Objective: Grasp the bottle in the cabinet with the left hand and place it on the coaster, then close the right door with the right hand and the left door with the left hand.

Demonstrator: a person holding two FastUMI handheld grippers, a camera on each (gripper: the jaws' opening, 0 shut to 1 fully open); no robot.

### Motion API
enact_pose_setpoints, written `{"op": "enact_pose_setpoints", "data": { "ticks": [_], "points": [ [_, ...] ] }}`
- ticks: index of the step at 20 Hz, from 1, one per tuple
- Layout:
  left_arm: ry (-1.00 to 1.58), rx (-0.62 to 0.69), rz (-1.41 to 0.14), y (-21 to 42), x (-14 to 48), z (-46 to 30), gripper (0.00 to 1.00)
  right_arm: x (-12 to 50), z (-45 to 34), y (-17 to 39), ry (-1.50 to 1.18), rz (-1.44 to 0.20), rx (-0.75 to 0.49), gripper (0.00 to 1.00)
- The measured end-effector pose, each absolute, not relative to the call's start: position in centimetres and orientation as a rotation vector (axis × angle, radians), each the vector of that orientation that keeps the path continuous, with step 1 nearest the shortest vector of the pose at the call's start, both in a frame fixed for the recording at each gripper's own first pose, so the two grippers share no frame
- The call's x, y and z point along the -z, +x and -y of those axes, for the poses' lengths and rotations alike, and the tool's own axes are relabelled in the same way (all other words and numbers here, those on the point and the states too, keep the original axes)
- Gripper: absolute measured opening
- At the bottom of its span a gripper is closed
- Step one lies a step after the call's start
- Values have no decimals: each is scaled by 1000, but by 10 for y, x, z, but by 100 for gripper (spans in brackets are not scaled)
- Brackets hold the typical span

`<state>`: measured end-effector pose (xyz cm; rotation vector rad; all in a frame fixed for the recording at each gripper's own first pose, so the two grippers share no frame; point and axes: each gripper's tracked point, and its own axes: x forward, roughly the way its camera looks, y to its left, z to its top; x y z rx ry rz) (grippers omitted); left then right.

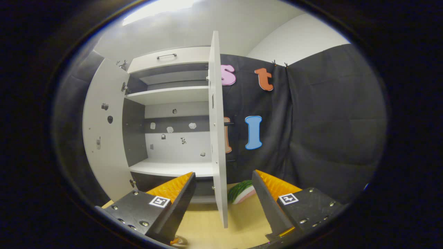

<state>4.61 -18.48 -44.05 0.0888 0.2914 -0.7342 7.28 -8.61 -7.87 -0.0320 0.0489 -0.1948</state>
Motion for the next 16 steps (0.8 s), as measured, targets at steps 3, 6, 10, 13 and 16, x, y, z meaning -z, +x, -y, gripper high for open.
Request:
{"op": "enact_pose_setpoints", "data": {
  "ticks": [3,6,10,13,16],
  "points": [
    [104,699,-303,43,430,180,85,86,91,62,-11,-67,213,99],
    [100,710,-312,34,407,180,87,92,87,51,2,-67,192,99],
    [91,703,-266,31,360,171,88,99,87,36,-5,-70,150,99],
    [84,670,-208,30,311,159,87,94,88,30,12,-47,118,98],
    [49,597,-123,32,245,137,87,85,101,34,32,-15,116,98]
  ]
}}
